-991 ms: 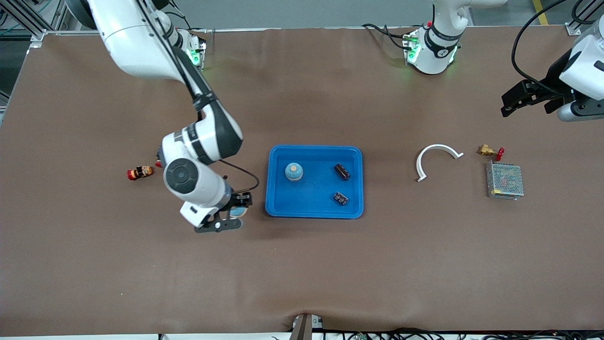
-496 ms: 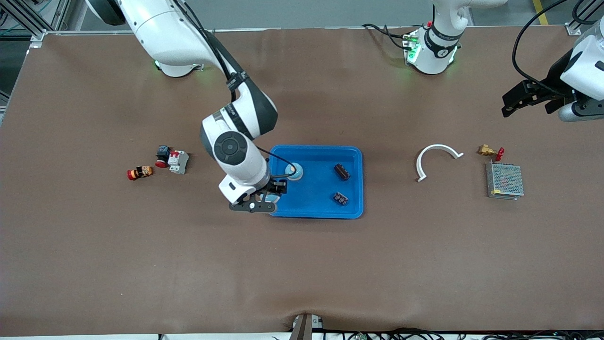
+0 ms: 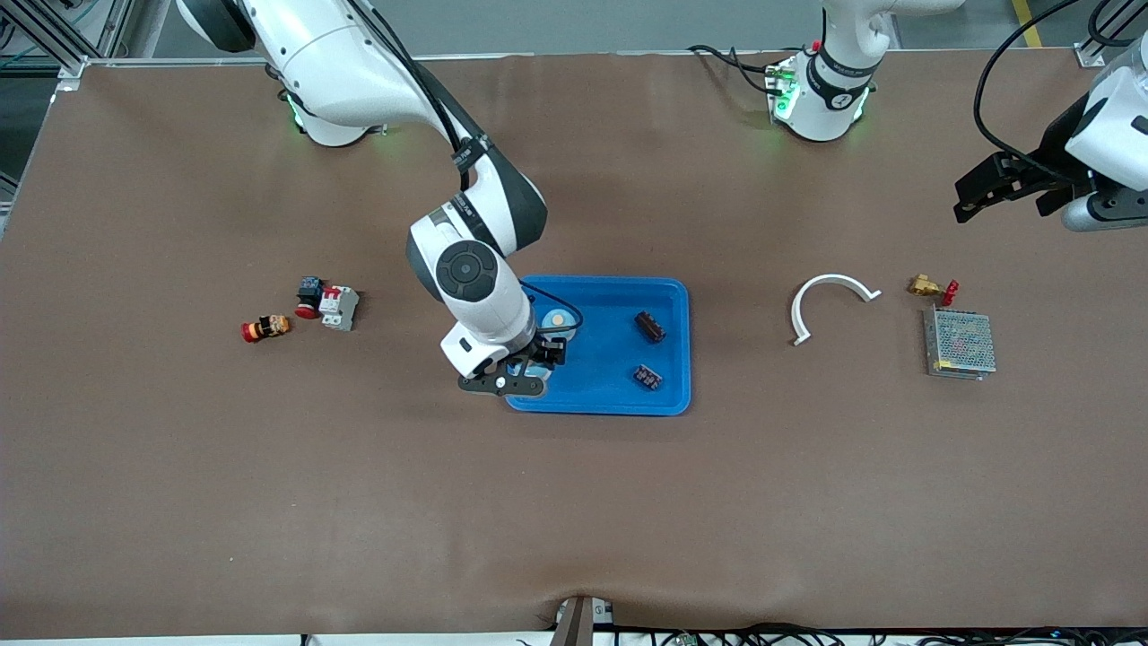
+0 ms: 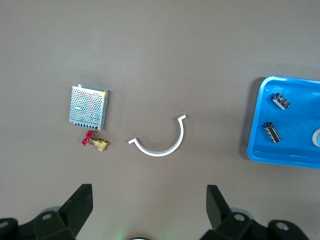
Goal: Place electrolytic capacitor and blue bell in tray
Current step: 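Carry the second bell with the right gripper into the tray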
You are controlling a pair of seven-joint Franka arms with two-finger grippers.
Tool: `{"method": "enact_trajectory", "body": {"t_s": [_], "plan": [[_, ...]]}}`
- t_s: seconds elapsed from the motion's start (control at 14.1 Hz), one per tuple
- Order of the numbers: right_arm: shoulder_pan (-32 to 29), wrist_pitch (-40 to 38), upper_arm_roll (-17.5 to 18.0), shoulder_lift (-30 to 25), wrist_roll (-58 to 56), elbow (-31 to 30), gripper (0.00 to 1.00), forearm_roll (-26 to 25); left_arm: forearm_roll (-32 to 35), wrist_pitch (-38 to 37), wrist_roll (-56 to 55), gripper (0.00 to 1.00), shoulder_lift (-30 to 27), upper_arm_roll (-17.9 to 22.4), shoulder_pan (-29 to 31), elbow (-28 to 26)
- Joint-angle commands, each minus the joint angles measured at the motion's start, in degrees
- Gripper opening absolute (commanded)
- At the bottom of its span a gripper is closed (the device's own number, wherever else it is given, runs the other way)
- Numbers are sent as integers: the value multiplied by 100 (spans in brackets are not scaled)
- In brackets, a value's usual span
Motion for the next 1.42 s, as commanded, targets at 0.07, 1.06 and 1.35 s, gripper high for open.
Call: {"method": "enact_trajectory", "body": {"t_s": [0.07, 1.06, 1.35], "plan": [[127, 335, -84, 174, 220, -25, 53, -100, -50, 94, 77, 100, -74, 22, 17, -87], [400, 687, -84, 693, 387, -25, 53, -346, -42, 173, 77, 100, -65, 13, -36, -79], [400, 749, -84, 754, 387, -25, 53, -346, -51, 182, 68, 100, -65, 13, -36, -79]]}}
